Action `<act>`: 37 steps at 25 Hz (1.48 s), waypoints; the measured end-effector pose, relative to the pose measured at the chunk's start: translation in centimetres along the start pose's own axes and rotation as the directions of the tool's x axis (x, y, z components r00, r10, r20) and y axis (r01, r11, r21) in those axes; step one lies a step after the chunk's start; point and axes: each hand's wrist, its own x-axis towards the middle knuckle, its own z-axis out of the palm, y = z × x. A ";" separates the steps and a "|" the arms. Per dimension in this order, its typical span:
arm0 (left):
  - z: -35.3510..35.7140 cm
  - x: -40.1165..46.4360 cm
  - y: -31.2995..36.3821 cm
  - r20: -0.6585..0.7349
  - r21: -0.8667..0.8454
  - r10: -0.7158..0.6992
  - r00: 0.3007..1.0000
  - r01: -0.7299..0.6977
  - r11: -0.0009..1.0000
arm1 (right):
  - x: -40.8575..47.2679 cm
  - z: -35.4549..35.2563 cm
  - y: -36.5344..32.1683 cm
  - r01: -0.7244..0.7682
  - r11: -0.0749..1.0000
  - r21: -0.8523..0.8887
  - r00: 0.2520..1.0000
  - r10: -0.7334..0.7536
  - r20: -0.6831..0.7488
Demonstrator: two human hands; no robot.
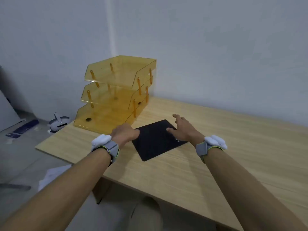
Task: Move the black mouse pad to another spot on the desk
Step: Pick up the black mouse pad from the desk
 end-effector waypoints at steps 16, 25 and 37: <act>3.1 1.4 -0.1 -0.096 -0.018 -0.111 0.989 0.110 0.994 | 2.0 2.7 0.3 -0.160 0.986 -0.038 0.987 0.158 -0.034; 3.5 1.5 -0.3 -0.115 -0.014 -0.115 0.987 0.114 0.993 | 2.6 3.6 0.4 -0.176 0.953 0.248 0.977 0.200 -0.076; 4.8 1.4 -0.4 -0.154 -0.081 -0.131 0.979 0.120 0.989 | 1.2 3.9 0.6 -0.236 0.868 0.438 0.965 0.263 0.000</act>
